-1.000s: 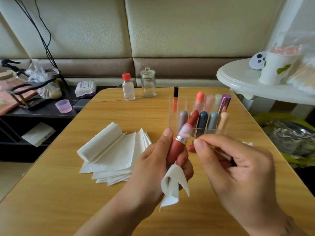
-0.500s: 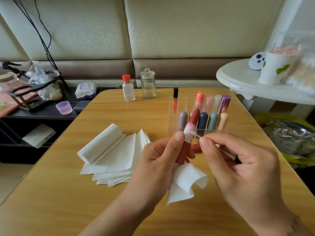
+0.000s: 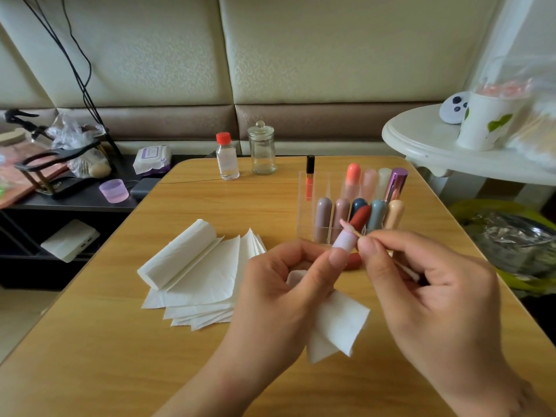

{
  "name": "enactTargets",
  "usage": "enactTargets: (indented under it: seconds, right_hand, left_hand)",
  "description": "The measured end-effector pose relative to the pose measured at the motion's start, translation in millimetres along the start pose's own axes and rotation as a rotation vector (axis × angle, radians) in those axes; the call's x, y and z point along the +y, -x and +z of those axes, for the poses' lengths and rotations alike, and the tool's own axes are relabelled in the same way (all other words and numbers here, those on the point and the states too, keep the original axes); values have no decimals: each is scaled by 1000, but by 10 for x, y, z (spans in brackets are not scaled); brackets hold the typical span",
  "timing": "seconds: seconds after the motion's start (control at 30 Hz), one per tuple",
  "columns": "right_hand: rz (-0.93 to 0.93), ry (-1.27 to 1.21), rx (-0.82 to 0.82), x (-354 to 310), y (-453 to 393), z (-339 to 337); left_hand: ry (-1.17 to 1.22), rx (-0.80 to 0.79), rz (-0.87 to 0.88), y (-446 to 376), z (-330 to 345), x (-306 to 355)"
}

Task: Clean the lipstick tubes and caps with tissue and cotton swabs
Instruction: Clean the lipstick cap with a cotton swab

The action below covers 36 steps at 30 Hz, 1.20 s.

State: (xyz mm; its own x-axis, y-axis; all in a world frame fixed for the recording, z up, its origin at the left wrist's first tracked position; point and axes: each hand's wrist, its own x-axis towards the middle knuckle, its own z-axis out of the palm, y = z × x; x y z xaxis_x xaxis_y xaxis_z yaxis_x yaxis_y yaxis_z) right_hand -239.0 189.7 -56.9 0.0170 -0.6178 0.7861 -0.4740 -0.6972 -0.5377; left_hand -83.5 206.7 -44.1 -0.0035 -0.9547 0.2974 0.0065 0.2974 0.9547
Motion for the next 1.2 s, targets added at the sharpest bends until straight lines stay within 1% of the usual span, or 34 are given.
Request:
enactTargets:
  seconds: [0.23, 0.37, 0.47, 0.53, 0.67, 0.8, 0.97, 1.07, 1.2]
  right_hand:
    - [-33, -38, 0, -1, -4, 5]
    - [-68, -16, -5, -10, -13, -8]
    - [-59, -39, -23, -34, -13, -14]
    - [-47, -50, -34, -48, -14, -14]
    - [-36, -81, -52, -64, -14, -10]
    - [-37, -125, -48, -92, -31, -9]
    - [2, -187, -50, -98, -25, -10]
    - [53, -246, -68, -72, -5, -12]
    - [58, -252, -84, -49, 4, -20]
  left_hand:
    - [84, -165, -97, 11, -11, -64]
    - [203, -318, -124, -6, -30, -97]
    - [284, -375, -124, -17, -32, -90]
    - [348, -379, -153, -16, -28, -95]
    - [387, -387, -167, -9, -31, -100]
    - [346, -345, -156, -14, -42, -130]
    - [333, -343, -110, -14, -46, -128]
    - [341, -347, -121, -14, -61, -157]
    - [328, -338, -149, -16, -59, -156]
